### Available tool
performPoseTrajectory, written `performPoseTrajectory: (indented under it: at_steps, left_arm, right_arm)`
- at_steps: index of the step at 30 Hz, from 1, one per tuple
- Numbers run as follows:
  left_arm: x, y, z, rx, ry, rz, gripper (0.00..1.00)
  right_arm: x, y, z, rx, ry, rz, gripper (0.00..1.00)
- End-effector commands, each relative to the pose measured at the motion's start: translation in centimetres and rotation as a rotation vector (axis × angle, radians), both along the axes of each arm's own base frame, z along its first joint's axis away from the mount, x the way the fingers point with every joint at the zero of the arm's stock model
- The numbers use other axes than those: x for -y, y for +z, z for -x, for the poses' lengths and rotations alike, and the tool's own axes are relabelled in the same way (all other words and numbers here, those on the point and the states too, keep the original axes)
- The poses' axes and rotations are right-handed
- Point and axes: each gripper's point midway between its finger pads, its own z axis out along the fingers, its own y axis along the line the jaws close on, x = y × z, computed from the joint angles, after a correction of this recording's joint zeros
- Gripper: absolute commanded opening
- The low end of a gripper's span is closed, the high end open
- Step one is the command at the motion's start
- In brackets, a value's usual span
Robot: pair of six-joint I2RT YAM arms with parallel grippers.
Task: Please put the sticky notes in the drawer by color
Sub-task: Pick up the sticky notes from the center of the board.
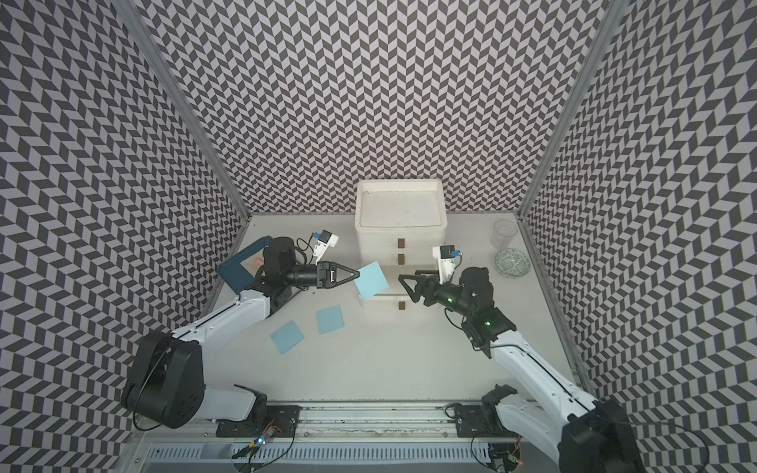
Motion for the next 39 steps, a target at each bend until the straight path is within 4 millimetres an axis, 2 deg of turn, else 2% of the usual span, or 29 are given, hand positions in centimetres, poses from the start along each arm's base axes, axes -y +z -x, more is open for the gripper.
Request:
performPoseTrajectory:
  at_steps: [1, 5, 10, 13, 15, 20, 23, 25, 28, 30, 35, 39]
  left_arm:
    - [0.3, 2.0, 1.1, 0.056, -0.082, 0.042, 0.05]
    - [0.5, 2.4, 1.6, 0.063, -0.105, 0.054, 0.05]
    - [1.1, 1.9, 1.9, 0.047, -0.137, 0.048, 0.05]
    - [1.4, 1.6, 1.8, 0.039, -0.143, 0.046, 0.05]
    - [1.5, 1.6, 1.5, 0.04, -0.133, 0.043, 0.05]
    - [1.6, 1.6, 1.3, 0.038, -0.127, 0.043, 0.07]
    - [1.4, 1.2, 1.0, 0.033, -0.104, 0.029, 0.12]
    - [1.1, 0.8, 0.5, 0.035, -0.081, 0.01, 0.2]
    - [0.4, -0.4, -0.9, 0.047, 0.001, -0.071, 0.43]
    - [-0.6, -1.5, -2.2, 0.049, 0.072, -0.135, 0.51]
    - [-3.1, -3.2, -3.4, 0.032, 0.163, -0.2, 0.54]
    - [-4.1, -5.5, -3.9, 0.028, 0.222, -0.311, 0.54]
  right_arm:
    - [-2.8, 2.0, 3.1, -0.01, 0.31, -0.095, 0.8]
    - [-3.7, 1.0, 4.0, -0.07, 0.427, -0.147, 0.75]
    - [-3.9, 1.4, 4.8, -0.069, 0.476, -0.177, 0.73]
    - [-3.9, 1.5, 4.9, -0.067, 0.482, -0.174, 0.69]
    - [-3.9, 1.2, 4.9, -0.07, 0.481, -0.17, 0.6]
    - [-3.8, 0.8, 4.6, -0.081, 0.461, -0.163, 0.24]
    - [-3.7, 0.4, 3.9, -0.089, 0.428, -0.147, 0.11]
    - [-3.6, 0.1, 3.3, -0.105, 0.398, -0.145, 0.09]
    - [-2.9, -0.8, 2.0, -0.147, 0.33, -0.145, 0.07]
    - [-2.0, -1.8, 0.9, -0.181, 0.258, -0.148, 0.07]
    - [0.8, -4.0, -1.9, -0.216, 0.059, -0.131, 0.07]
    - [2.1, -5.7, -4.1, -0.21, -0.083, -0.059, 0.07]
